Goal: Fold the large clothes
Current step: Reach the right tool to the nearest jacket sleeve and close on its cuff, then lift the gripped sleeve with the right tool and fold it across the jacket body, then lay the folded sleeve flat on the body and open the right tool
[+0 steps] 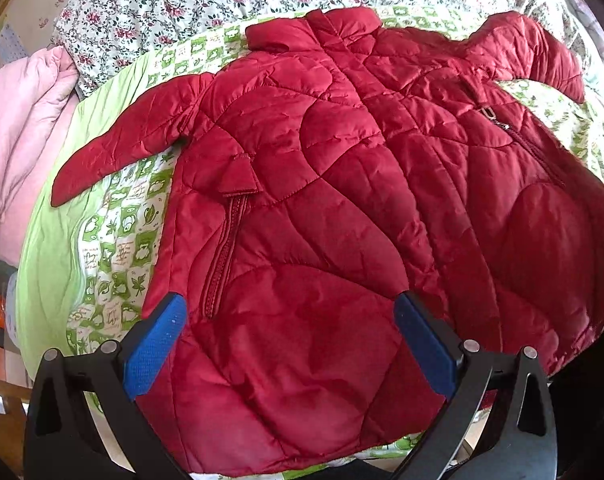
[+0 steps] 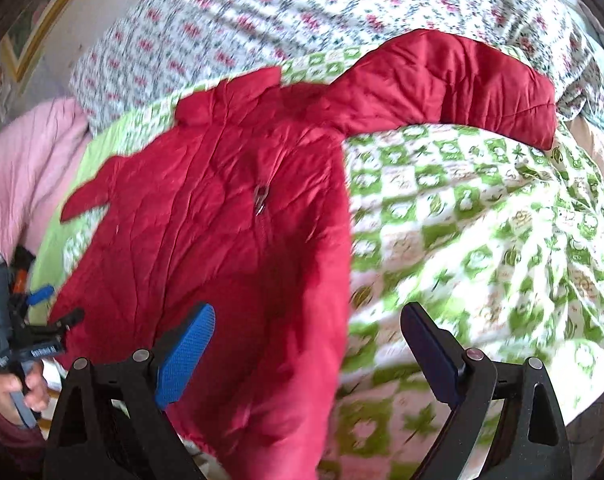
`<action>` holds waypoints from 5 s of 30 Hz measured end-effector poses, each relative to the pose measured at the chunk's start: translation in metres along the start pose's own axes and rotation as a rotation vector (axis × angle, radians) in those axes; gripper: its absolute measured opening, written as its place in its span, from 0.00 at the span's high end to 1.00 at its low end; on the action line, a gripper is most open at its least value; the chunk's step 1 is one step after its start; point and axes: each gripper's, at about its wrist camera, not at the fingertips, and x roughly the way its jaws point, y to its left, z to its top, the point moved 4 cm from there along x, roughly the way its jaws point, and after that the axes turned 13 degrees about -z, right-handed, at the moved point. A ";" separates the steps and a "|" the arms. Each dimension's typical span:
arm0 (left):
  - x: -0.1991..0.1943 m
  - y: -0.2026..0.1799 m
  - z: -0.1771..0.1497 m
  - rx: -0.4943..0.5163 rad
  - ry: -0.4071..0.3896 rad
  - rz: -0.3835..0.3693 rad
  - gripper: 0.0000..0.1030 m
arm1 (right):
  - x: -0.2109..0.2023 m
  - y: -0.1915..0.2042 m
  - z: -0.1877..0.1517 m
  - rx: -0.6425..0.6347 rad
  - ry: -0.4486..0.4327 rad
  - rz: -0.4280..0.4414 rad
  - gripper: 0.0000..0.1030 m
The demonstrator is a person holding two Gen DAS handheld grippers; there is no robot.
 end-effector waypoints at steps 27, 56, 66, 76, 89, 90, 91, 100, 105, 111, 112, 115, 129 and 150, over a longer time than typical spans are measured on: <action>0.059 -0.023 0.045 0.002 0.096 -0.022 0.00 | 0.099 -0.258 0.147 0.245 -0.137 -0.382 0.42; 0.060 -0.022 0.063 0.017 0.053 -0.048 0.00 | 0.023 -0.058 0.179 -0.018 -0.241 0.094 0.98; 0.047 0.005 0.068 -0.030 -0.023 -0.090 0.00 | 0.051 0.138 0.170 -0.245 -0.117 0.402 0.99; 0.056 0.049 0.053 -0.143 -0.021 -0.120 0.00 | 0.114 0.292 0.141 -0.422 0.095 0.555 0.99; 0.092 0.091 0.111 -0.302 -0.064 -0.263 0.00 | 0.167 0.339 0.154 -0.340 0.170 0.629 0.92; 0.095 0.093 0.119 -0.321 -0.064 -0.292 0.00 | 0.170 0.327 0.156 -0.320 0.165 0.615 0.92; 0.101 0.095 0.130 -0.347 -0.062 -0.325 0.00 | 0.173 0.320 0.158 -0.303 0.160 0.604 0.92; 0.135 0.105 0.192 -0.426 -0.102 -0.421 0.71 | 0.178 0.184 0.184 -0.080 0.036 0.403 0.92; 0.090 0.107 0.204 -0.287 -0.192 -0.344 0.89 | 0.179 0.120 0.191 0.015 -0.049 0.262 0.92; 0.081 0.126 0.213 -0.079 -0.231 -0.137 0.88 | 0.198 0.113 0.171 -0.047 -0.033 0.168 0.92; 0.095 0.124 0.212 -0.036 -0.196 -0.102 0.86 | 0.207 0.117 0.164 -0.079 -0.015 0.149 0.92; 0.122 0.129 0.202 -0.034 -0.127 -0.048 0.72 | 0.229 0.130 0.149 -0.155 -0.013 0.086 0.92; 0.108 0.087 0.226 -0.002 -0.263 -0.183 0.49 | 0.210 0.100 0.161 -0.017 -0.031 0.148 0.87; 0.143 0.104 0.202 -0.138 -0.190 -0.274 0.49 | 0.190 0.090 0.182 -0.029 -0.127 0.076 0.81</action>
